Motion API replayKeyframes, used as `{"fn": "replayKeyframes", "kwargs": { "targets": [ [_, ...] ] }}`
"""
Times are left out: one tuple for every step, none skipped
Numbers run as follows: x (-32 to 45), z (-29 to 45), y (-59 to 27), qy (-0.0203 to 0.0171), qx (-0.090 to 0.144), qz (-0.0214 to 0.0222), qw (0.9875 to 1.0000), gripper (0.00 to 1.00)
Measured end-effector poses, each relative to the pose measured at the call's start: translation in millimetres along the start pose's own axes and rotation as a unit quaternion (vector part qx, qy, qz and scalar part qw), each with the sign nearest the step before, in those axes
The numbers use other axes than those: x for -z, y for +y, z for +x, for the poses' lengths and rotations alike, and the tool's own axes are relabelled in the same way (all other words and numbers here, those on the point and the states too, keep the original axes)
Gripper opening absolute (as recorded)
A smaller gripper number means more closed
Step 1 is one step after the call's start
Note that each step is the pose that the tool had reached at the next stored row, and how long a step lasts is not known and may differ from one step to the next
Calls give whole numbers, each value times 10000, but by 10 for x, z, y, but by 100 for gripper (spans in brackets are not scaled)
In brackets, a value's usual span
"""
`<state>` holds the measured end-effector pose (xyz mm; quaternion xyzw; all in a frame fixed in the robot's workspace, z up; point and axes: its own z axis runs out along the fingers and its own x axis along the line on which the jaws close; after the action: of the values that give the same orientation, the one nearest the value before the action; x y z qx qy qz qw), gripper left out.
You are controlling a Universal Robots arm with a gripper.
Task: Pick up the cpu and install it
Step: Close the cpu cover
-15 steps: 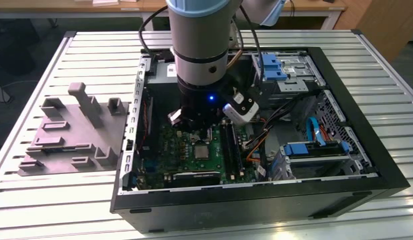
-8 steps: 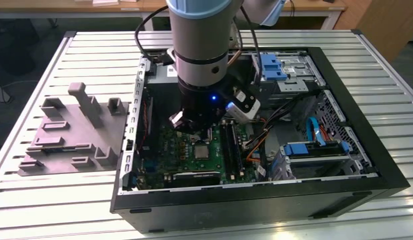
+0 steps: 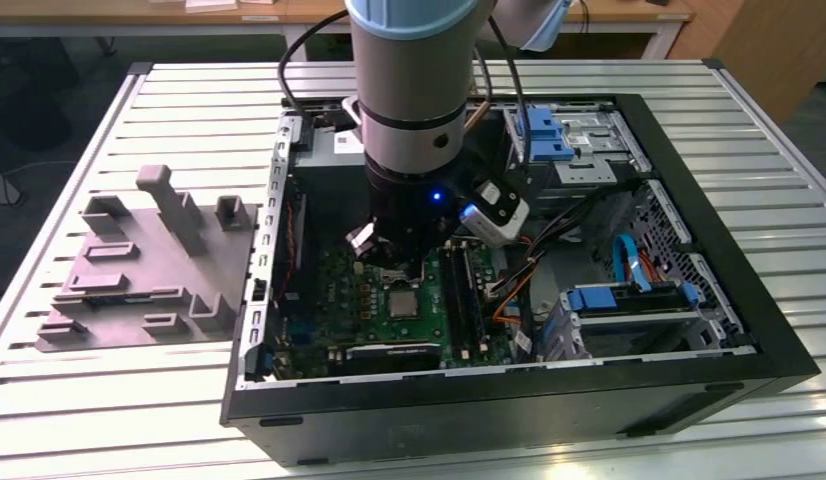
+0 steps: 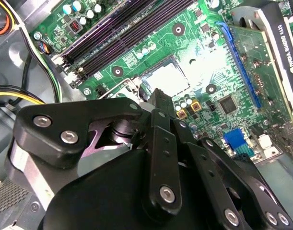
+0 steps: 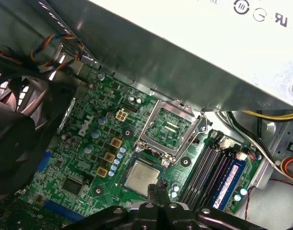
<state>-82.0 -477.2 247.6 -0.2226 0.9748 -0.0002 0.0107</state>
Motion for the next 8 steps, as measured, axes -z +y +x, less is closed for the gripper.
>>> {"fn": "replayKeyframes", "kwargs": {
  "targets": [
    [0,0,0,0,0,0,10000,11],
    [-1,0,0,-1,0,0,10000,11],
    [-1,-1,0,-1,0,0,10000,11],
    [-1,-1,0,-1,0,0,10000,11],
    [-1,-1,0,-1,0,0,10000,11],
    [-1,0,0,-1,0,0,10000,11],
    [-1,-1,0,-1,0,0,10000,11],
    [-1,0,0,-1,8,0,10000,11]
  ]
}}
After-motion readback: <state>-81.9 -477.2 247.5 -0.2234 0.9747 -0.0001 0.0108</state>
